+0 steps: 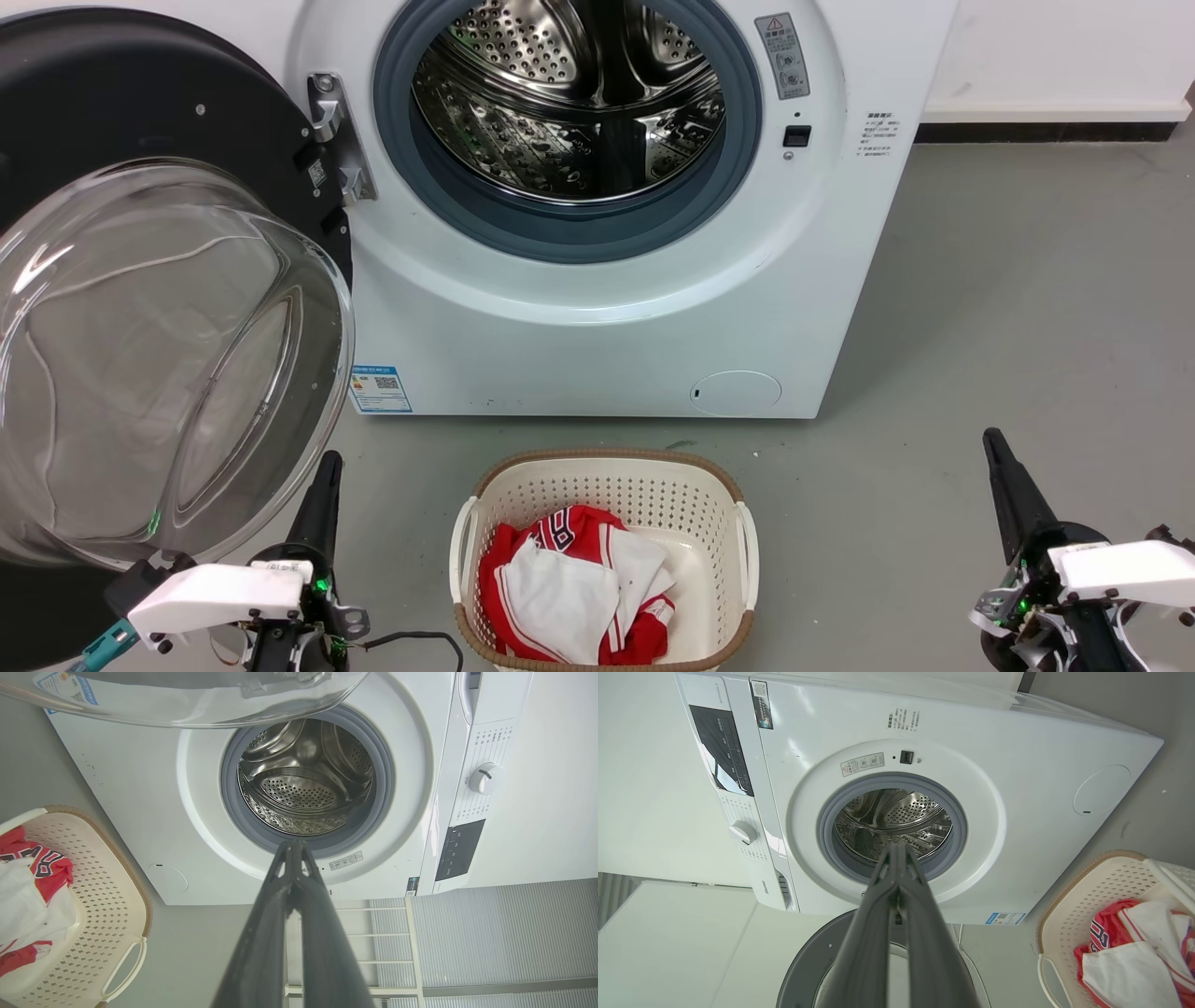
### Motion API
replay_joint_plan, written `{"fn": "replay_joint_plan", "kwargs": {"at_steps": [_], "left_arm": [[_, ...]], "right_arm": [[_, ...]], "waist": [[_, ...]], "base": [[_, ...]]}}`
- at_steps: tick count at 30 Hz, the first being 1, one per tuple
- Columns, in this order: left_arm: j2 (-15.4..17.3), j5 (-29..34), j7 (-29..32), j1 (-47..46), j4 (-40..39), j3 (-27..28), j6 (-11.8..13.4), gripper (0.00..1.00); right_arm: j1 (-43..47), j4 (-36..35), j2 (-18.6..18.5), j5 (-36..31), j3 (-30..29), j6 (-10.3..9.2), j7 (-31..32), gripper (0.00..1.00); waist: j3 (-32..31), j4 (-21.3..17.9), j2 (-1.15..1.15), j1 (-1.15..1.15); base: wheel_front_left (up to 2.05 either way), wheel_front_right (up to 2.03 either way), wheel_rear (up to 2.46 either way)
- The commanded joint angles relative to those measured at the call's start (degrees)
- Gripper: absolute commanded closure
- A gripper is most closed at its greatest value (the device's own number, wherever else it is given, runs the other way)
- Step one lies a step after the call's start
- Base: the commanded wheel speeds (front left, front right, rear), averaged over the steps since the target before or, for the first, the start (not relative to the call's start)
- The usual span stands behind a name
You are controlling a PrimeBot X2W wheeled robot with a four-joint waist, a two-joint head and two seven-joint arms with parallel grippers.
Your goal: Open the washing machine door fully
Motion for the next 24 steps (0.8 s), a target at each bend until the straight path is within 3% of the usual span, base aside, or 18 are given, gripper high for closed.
{"fn": "replay_joint_plan", "kwargs": {"at_steps": [1,17,24], "left_arm": [[0.0,-1.1,0.3,-1.0,0.1,0.2,-0.4,1.0],[-0.2,-7.8,1.9,-1.5,0.9,0.9,-0.9,1.0],[-0.2,-7.8,1.9,-1.4,0.9,0.9,-0.9,1.0]], "right_arm": [[-1.0,0.0,0.0,1.1,-0.1,0.0,0.4,1.0],[-1.9,1.2,0.2,7.7,-0.8,0.0,1.5,1.0],[-1.9,1.2,0.3,7.5,-0.9,0.0,1.7,1.0]], "waist": [[0.0,0.0,0.0,0.0],[0.1,-0.1,0.0,0.0],[0.1,-0.1,0.0,0.0]], "base": [[0.0,0.0,0.0],[0.0,0.0,0.0],[0.0,0.0,0.0]]}}
